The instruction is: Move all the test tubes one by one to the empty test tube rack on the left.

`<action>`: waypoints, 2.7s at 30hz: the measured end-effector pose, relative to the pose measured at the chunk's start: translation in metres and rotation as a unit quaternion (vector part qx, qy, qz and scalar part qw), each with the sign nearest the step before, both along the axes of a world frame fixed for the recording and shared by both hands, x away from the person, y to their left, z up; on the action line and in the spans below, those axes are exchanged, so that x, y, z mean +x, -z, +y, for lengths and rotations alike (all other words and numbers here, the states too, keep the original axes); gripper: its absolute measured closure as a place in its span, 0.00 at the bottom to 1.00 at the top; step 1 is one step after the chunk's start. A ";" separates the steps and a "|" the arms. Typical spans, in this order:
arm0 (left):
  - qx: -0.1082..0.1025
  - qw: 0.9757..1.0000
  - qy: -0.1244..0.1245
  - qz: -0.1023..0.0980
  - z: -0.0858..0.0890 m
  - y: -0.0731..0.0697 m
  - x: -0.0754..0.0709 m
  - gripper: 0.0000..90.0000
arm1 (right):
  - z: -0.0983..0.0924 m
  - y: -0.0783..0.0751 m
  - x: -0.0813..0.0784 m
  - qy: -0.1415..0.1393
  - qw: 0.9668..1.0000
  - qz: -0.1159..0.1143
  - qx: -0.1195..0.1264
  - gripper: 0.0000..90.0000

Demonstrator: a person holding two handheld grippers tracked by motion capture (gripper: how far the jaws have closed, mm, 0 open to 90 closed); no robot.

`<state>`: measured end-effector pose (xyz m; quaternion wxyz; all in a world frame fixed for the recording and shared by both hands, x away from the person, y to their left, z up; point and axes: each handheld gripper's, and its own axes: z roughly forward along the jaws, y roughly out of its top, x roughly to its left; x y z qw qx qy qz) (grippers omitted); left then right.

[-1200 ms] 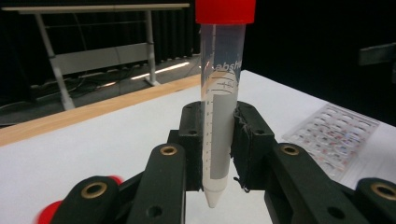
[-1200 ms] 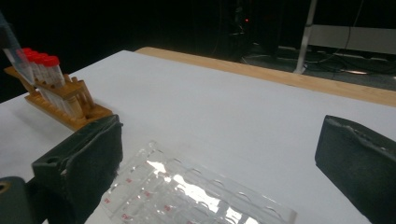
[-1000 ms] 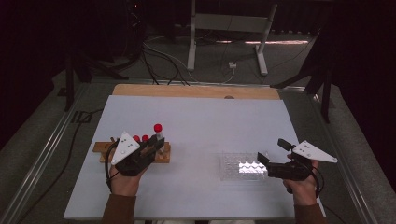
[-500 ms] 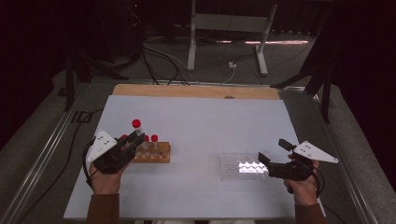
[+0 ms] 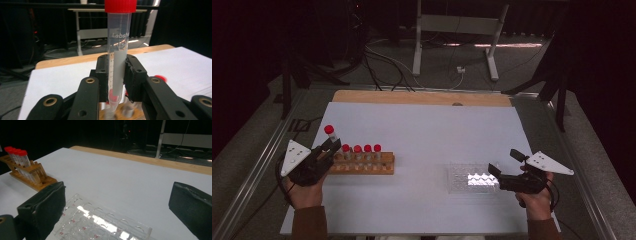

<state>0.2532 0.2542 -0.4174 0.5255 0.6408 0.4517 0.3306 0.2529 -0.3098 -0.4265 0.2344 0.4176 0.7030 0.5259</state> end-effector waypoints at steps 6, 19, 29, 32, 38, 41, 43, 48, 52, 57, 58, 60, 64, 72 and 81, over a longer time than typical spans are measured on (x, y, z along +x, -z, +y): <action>0.010 0.999 -0.029 0.013 0.009 0.016 0.005 0.84 | 0.000 0.000 0.000 -0.001 1.000 0.000 0.001 0.01; 0.022 0.998 -0.041 0.049 0.011 0.043 0.014 0.84 | 0.001 0.003 0.000 -0.003 1.000 0.001 0.003 0.01; 0.025 0.997 -0.040 0.061 0.011 0.050 0.011 0.84 | 0.001 0.003 0.000 -0.004 1.000 0.001 0.005 0.01; 0.026 0.997 -0.040 0.066 0.011 0.052 0.010 0.84 | 0.000 0.003 0.000 -0.003 1.000 0.002 0.006 0.01; 0.037 0.996 -0.041 0.076 0.009 0.055 0.010 0.84 | -0.001 0.004 0.000 -0.003 1.000 0.003 0.008 0.01; 0.041 0.995 -0.040 0.079 0.008 0.055 0.011 0.84 | -0.001 0.003 0.000 -0.003 1.000 0.002 0.009 0.01; 0.042 0.995 -0.040 0.080 0.008 0.056 0.011 0.84 | -0.002 0.003 0.000 -0.003 1.000 0.002 0.010 0.01; 0.043 0.995 -0.041 0.084 0.008 0.057 0.011 0.83 | -0.003 0.003 0.000 -0.002 1.000 0.002 0.011 0.01; 0.042 0.995 -0.041 0.086 0.009 0.059 0.011 0.83 | -0.003 0.003 -0.001 0.000 1.000 0.002 0.012 0.01; 0.041 0.994 -0.039 0.088 0.008 0.060 0.011 0.82 | -0.005 0.003 0.000 0.001 1.000 0.000 0.013 0.01; 0.041 0.995 -0.039 0.088 0.008 0.060 0.011 0.82 | -0.005 0.003 0.000 0.002 1.000 0.000 0.015 0.01; 0.040 0.995 -0.038 0.088 0.008 0.060 0.011 0.82 | -0.005 0.003 -0.001 0.002 1.000 0.001 0.016 0.01; 0.040 0.995 -0.037 0.088 0.008 0.060 0.010 0.82 | -0.006 0.002 -0.001 0.002 1.000 0.000 0.016 0.01; 0.038 0.995 -0.034 0.087 0.007 0.061 0.008 0.82 | -0.007 0.003 -0.001 0.003 1.000 -0.001 0.017 0.01; 0.036 0.995 -0.033 0.088 0.007 0.061 0.007 0.82 | -0.007 0.003 -0.001 0.004 1.000 0.001 0.020 0.01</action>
